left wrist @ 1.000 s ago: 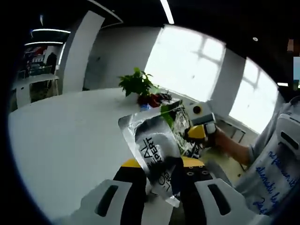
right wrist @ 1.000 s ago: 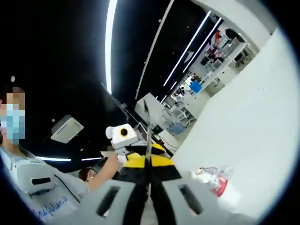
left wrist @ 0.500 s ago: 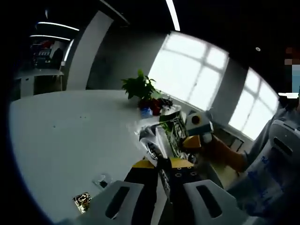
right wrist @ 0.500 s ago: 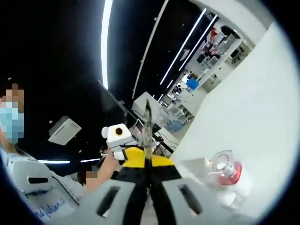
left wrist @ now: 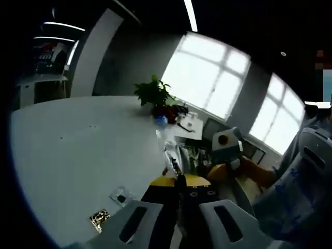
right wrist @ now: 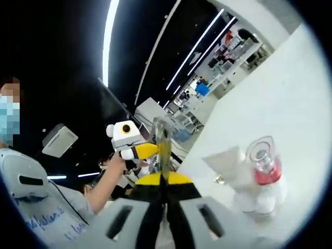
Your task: Arrange the skincare products in the storage area until every visible bottle or jar stands upright without overlapping.
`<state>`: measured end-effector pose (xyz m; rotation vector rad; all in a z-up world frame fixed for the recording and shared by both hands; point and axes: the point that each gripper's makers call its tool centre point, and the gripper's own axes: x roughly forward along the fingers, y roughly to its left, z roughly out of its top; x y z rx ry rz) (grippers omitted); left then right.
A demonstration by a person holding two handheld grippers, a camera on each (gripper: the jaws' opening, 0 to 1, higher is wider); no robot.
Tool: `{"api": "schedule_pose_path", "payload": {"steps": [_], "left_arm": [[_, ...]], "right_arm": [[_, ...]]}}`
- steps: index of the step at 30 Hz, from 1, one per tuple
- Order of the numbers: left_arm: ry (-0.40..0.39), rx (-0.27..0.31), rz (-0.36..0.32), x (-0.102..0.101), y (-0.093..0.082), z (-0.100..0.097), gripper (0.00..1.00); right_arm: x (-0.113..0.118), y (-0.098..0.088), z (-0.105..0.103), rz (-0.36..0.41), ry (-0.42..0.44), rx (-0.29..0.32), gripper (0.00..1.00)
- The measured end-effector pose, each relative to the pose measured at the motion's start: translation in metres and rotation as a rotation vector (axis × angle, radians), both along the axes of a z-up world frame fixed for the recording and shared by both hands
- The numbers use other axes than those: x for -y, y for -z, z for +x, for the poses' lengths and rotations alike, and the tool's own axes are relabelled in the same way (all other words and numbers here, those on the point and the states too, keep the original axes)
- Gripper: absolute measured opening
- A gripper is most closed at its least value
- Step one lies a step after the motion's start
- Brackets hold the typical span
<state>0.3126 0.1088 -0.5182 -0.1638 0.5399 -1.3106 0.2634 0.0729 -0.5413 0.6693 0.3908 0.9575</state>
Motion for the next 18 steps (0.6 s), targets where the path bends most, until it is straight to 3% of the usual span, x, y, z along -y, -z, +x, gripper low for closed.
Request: {"api": "schedule_pose_path", "payload": {"steps": [6, 11, 18], "left_arm": [[0.09, -0.014, 0.034, -0.01, 0.003, -0.003, 0.0], [0.194, -0.018, 0.06, -0.016, 0.001, -0.01, 0.0], [0.282, -0.021, 0.075, -0.022, 0.005, -0.017, 0.0]], "right_arm": [[-0.017, 0.013, -0.003, -0.083, 0.013, 0.005, 0.02], [-0.022, 0.034, -0.003, -0.262, 0.014, 0.023, 0.08], [-0.02, 0.041, -0.004, -0.26, 0.057, 0.011, 0.12]]}}
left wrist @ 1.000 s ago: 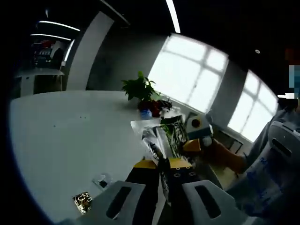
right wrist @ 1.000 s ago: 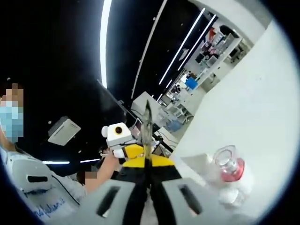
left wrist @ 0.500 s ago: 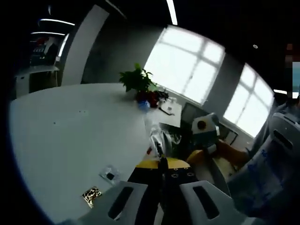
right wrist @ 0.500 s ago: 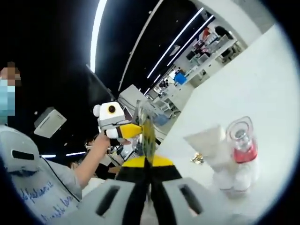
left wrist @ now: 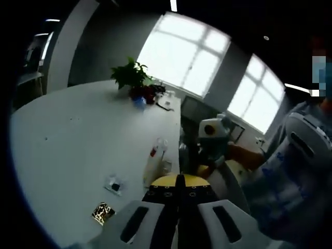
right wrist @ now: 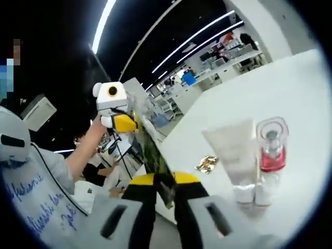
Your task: Arrange the skincare products in the storage area until every visible bottle or jar stands upright without overlapping.
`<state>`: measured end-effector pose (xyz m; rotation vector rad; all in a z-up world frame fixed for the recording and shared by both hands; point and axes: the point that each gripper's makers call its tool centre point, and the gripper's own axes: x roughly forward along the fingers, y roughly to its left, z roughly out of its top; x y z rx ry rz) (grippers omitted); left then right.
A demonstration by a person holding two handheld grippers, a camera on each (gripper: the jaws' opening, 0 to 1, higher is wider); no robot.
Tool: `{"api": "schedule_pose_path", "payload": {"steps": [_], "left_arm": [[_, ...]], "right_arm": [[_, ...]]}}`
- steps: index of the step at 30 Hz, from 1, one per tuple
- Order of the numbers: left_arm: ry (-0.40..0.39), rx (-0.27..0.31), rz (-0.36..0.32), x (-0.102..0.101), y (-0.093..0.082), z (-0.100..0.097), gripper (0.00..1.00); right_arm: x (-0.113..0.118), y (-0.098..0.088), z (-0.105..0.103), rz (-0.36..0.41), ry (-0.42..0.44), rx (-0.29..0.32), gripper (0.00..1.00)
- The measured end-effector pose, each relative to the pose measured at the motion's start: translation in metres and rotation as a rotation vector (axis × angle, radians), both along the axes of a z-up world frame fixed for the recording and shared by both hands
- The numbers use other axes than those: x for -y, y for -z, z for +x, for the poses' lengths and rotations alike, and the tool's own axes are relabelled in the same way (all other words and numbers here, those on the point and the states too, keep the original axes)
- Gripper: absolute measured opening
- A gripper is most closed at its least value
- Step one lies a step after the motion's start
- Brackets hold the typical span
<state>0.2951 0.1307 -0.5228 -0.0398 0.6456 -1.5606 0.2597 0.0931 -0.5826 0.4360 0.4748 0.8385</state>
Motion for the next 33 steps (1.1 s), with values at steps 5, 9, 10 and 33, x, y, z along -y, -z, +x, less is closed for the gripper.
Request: {"api": "schedule_pose_path", "payload": {"steps": [5, 9, 10, 33], "left_arm": [[0.05, -0.018, 0.026, -0.005, 0.01, -0.004, 0.0], [0.077, -0.03, 0.049, -0.004, 0.019, -0.006, 0.0], [0.087, -0.033, 0.057, -0.004, 0.022, -0.006, 0.0], [0.11, -0.086, 0.205, 0.001, 0.076, 0.009, 0.0]], "right_arm": [[0.008, 0.005, -0.003, 0.002, 0.045, -0.005, 0.13], [0.012, 0.011, -0.006, -0.022, 0.068, -0.01, 0.12], [0.014, 0.012, -0.006, -0.033, 0.076, -0.009, 0.12], [0.002, 0.058, -0.022, -0.249, -0.023, -0.125, 0.02]]}}
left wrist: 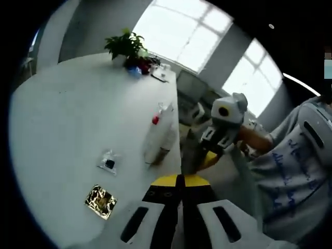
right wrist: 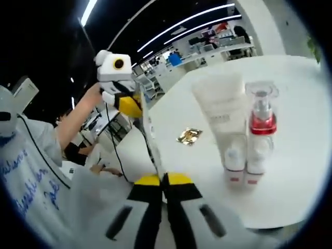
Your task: Arrange the skincare products in the storage area until every visible bottle or jar stands upright without overlapping.
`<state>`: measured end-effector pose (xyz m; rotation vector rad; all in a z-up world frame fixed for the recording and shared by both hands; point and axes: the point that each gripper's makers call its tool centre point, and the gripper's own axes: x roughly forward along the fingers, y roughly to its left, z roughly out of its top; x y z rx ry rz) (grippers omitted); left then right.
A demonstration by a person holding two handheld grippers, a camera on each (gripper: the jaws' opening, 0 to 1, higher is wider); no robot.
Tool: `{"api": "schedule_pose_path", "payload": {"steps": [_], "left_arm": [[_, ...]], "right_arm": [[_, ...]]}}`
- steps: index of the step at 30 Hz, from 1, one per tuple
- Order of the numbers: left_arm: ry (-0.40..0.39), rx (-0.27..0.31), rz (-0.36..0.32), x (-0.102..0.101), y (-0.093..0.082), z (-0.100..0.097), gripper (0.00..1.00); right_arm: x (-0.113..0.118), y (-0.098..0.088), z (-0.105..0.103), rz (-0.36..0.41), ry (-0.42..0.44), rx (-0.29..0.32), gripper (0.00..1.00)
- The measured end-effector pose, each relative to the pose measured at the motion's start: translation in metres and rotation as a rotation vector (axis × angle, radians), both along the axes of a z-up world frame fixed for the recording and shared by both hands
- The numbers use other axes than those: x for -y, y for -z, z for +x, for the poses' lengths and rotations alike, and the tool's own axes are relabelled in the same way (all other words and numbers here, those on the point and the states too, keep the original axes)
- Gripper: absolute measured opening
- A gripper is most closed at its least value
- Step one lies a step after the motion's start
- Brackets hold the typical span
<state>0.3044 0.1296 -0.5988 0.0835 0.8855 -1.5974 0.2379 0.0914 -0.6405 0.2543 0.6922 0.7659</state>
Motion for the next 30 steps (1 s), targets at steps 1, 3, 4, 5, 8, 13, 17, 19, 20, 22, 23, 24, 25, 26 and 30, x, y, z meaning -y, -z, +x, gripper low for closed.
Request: {"api": "schedule_pose_path", "payload": {"steps": [1, 3, 4, 5, 8, 13, 17, 19, 20, 22, 23, 24, 25, 26, 30], "left_arm": [[0.0, -0.002, 0.01, 0.0, 0.003, 0.001, 0.0], [-0.008, -0.007, 0.034, 0.002, 0.012, 0.005, 0.0], [-0.011, -0.01, 0.05, 0.003, 0.018, 0.008, 0.0], [-0.012, -0.013, 0.061, 0.004, 0.022, 0.009, 0.0], [-0.02, -0.021, 0.094, 0.009, 0.033, 0.014, 0.0], [-0.027, -0.007, 0.143, 0.017, 0.048, 0.012, 0.0], [-0.023, 0.021, 0.209, 0.02, 0.062, 0.012, 0.0], [-0.016, 0.032, 0.229, 0.022, 0.066, 0.012, 0.0], [-0.016, 0.043, 0.239, 0.024, 0.069, 0.013, 0.0], [-0.015, 0.058, 0.258, 0.026, 0.074, 0.014, 0.0], [-0.017, 0.066, 0.262, 0.028, 0.076, 0.014, 0.0], [-0.017, 0.073, 0.275, 0.029, 0.079, 0.015, 0.0], [-0.015, 0.08, 0.282, 0.03, 0.08, 0.016, 0.0], [-0.016, 0.087, 0.288, 0.031, 0.082, 0.016, 0.0], [-0.006, 0.112, 0.332, 0.033, 0.093, 0.019, 0.0]], "right_arm": [[-0.001, 0.002, -0.001, -0.004, -0.008, -0.012, 0.02], [-0.002, 0.007, 0.0, -0.01, -0.014, -0.03, 0.01], [-0.004, 0.01, -0.001, -0.008, -0.022, -0.046, 0.01], [-0.004, 0.011, -0.001, -0.007, -0.025, -0.055, 0.01], [-0.005, 0.017, -0.002, -0.021, -0.028, -0.071, 0.01], [-0.006, 0.025, -0.001, -0.04, -0.027, -0.085, 0.01], [-0.009, 0.032, 0.0, -0.06, -0.047, -0.094, 0.01], [-0.009, 0.035, 0.0, -0.076, -0.057, -0.096, 0.01], [-0.008, 0.036, 0.001, -0.086, -0.059, -0.096, 0.01], [-0.007, 0.04, 0.002, -0.105, -0.062, -0.099, 0.01], [-0.006, 0.041, 0.004, -0.114, -0.061, -0.097, 0.01], [-0.006, 0.043, 0.005, -0.124, -0.064, -0.099, 0.01], [-0.006, 0.044, 0.005, -0.127, -0.065, -0.101, 0.01], [-0.006, 0.046, 0.006, -0.13, -0.064, -0.103, 0.01], [-0.007, 0.054, 0.007, -0.142, -0.077, -0.117, 0.01]]}}
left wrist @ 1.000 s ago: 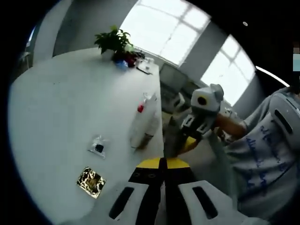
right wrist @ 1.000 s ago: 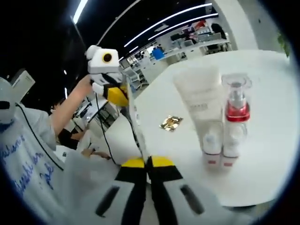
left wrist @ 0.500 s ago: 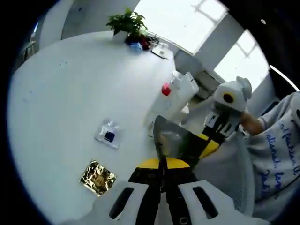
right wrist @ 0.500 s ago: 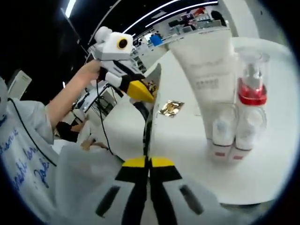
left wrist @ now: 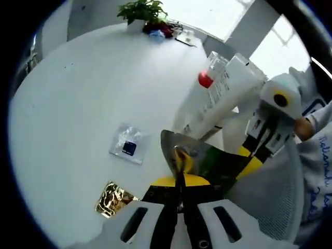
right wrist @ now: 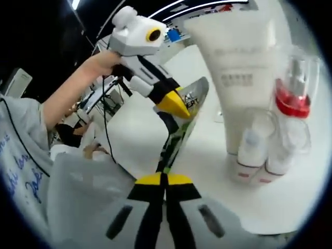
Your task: Arrange the skincare products in the storage area until every visible bottle or jar stands upright without overlapping.
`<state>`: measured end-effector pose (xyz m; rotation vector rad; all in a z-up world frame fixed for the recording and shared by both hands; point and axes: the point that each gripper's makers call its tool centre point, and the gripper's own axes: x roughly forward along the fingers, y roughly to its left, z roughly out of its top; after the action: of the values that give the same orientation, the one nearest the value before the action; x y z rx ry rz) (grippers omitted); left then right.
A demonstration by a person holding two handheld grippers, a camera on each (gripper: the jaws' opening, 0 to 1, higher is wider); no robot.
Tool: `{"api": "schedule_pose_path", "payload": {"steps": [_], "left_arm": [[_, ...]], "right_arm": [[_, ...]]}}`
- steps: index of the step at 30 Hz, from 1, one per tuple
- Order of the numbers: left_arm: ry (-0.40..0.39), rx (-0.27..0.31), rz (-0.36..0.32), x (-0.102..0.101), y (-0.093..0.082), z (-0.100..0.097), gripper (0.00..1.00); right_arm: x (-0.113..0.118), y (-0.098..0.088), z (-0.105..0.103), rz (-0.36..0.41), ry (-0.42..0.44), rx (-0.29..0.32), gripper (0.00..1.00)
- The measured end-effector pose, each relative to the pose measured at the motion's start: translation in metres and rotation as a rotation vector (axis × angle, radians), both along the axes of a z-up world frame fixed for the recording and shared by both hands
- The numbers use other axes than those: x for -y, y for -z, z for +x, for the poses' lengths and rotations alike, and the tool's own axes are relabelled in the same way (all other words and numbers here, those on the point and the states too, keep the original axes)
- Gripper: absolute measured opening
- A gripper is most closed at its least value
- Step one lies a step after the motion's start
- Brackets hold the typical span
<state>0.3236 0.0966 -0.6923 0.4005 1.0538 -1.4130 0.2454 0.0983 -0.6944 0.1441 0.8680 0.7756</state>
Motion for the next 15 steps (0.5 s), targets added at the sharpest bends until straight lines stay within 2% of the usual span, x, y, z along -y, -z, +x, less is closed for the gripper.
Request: {"api": "schedule_pose_path", "payload": {"steps": [5, 8, 15], "left_arm": [[0.009, 0.032, 0.037, 0.001, 0.016, 0.005, 0.0], [0.023, 0.055, 0.057, 0.002, 0.021, 0.006, 0.0], [0.013, 0.076, 0.069, 0.004, 0.027, 0.013, 0.0]], "right_arm": [[0.0, 0.009, 0.0, -0.035, -0.016, -0.013, 0.01], [-0.001, 0.011, 0.001, -0.033, -0.022, -0.024, 0.01], [0.001, 0.015, 0.005, -0.082, -0.04, -0.019, 0.01]]}}
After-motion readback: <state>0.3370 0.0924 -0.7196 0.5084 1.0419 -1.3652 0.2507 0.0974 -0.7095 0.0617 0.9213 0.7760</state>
